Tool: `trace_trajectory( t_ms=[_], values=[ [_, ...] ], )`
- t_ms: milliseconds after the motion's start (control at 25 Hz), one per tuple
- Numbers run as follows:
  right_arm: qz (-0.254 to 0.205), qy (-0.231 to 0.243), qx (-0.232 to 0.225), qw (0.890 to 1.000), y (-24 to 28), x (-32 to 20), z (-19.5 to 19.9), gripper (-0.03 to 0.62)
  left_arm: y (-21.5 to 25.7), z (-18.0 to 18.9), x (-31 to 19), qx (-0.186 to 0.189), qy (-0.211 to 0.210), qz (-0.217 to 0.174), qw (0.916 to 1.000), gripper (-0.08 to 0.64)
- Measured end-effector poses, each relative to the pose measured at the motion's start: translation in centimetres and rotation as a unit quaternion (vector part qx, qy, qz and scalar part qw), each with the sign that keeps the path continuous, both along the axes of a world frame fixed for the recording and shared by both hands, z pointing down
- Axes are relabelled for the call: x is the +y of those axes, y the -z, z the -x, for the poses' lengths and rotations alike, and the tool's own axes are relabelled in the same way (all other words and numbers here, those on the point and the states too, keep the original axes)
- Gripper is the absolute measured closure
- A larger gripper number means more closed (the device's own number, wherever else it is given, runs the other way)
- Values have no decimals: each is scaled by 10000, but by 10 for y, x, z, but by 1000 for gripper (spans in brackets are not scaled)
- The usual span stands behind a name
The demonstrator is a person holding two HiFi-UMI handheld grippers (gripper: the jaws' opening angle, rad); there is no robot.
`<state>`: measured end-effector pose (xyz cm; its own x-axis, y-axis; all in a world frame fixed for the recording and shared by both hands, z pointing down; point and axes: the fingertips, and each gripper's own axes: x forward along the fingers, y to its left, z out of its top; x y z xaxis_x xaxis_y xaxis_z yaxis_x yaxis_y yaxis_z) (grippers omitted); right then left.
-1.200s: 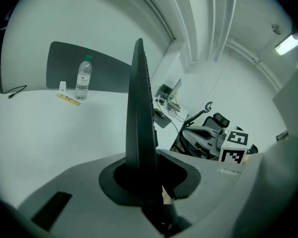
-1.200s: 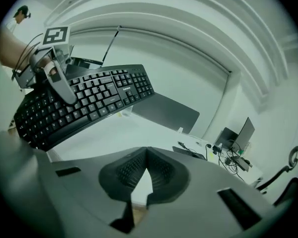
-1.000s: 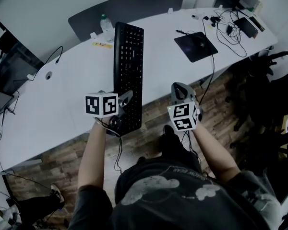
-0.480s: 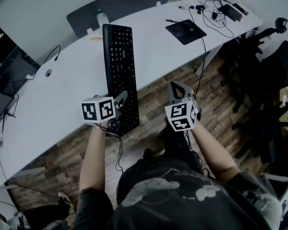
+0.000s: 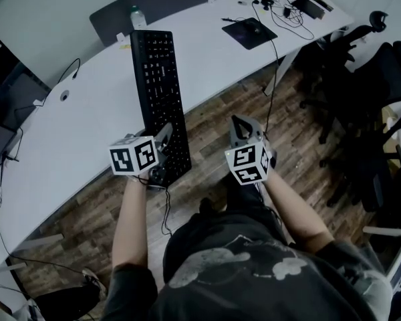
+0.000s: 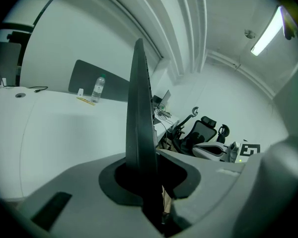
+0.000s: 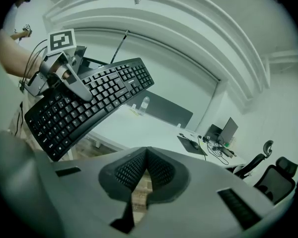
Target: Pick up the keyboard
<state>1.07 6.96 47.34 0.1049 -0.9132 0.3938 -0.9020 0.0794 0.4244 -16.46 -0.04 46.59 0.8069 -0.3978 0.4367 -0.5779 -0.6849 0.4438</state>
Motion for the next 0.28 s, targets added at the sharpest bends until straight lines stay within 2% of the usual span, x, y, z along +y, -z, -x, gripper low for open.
trace_trajectory(
  t_ms=[280],
  values=[
    [78,-70,-16,9999,-3,10,0,591,-1,10,8,159,108,-5,9998,486]
  ],
)
